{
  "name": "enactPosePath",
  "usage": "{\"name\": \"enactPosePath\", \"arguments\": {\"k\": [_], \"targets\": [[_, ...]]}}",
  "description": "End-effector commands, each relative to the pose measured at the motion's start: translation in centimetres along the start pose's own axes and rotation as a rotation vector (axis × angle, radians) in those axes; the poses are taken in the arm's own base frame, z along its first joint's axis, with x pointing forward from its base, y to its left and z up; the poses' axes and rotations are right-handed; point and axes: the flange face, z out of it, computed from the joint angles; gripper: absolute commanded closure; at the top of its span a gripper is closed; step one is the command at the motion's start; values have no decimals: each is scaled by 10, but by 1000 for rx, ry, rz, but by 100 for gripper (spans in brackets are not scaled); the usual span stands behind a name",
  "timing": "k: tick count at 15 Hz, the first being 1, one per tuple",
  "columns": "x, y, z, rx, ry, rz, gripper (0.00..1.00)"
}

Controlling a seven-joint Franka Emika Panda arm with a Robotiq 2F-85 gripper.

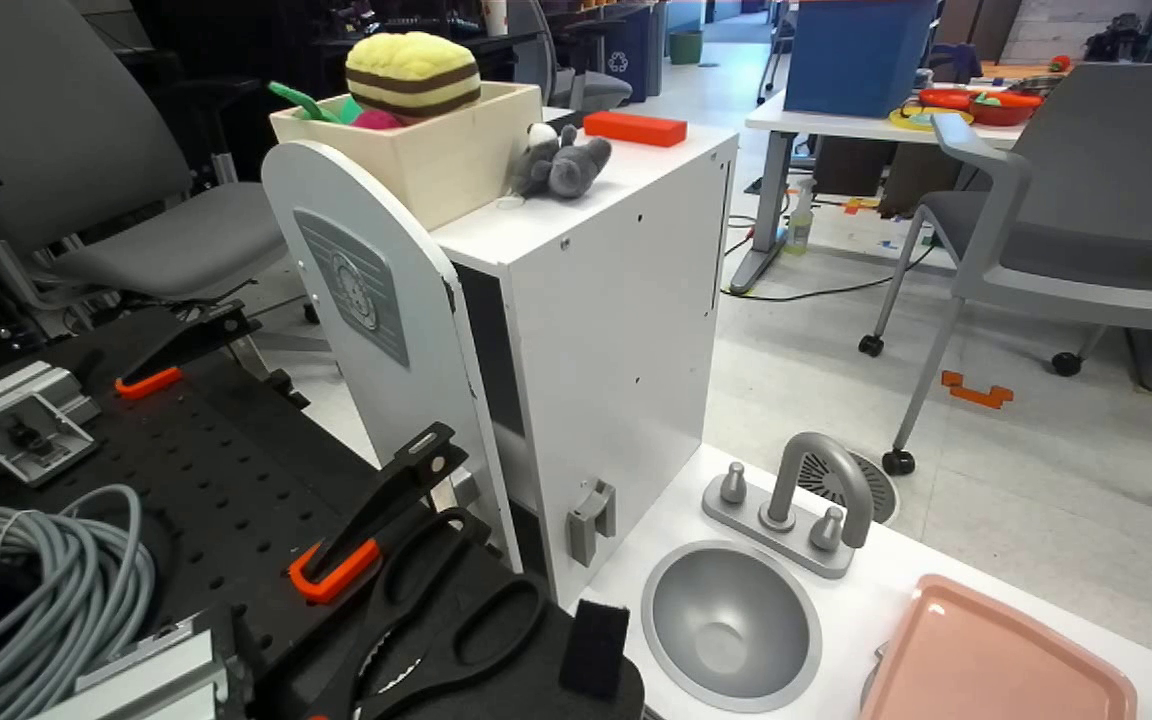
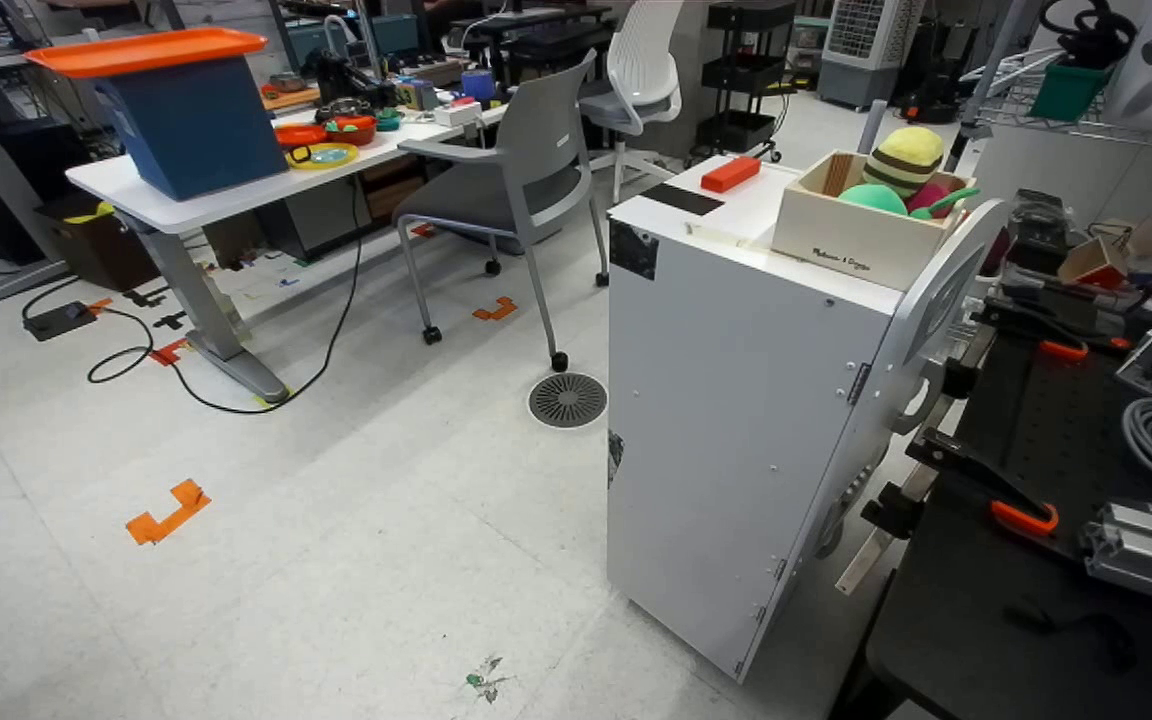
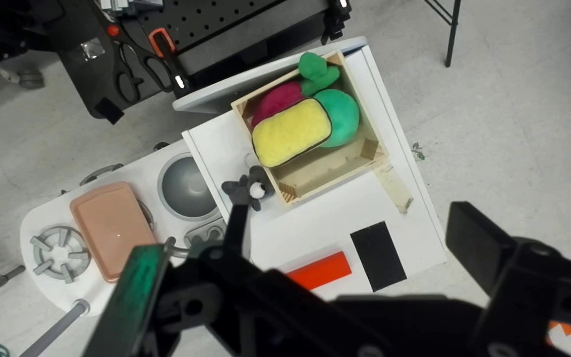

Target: Remove the yellow plushy from the basket and put it on top of the cupboard

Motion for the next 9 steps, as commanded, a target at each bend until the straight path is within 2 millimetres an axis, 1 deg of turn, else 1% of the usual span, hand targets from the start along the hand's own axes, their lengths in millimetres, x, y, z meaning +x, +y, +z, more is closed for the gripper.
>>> {"name": "enactPosePath", "arguments": {"k": [1, 3, 9], "targets": [[7, 3, 6, -28, -17, -53, 0], [5, 2, 18, -40, -71, -98, 0], [0, 5, 55, -141, -129, -271, 0]]}}
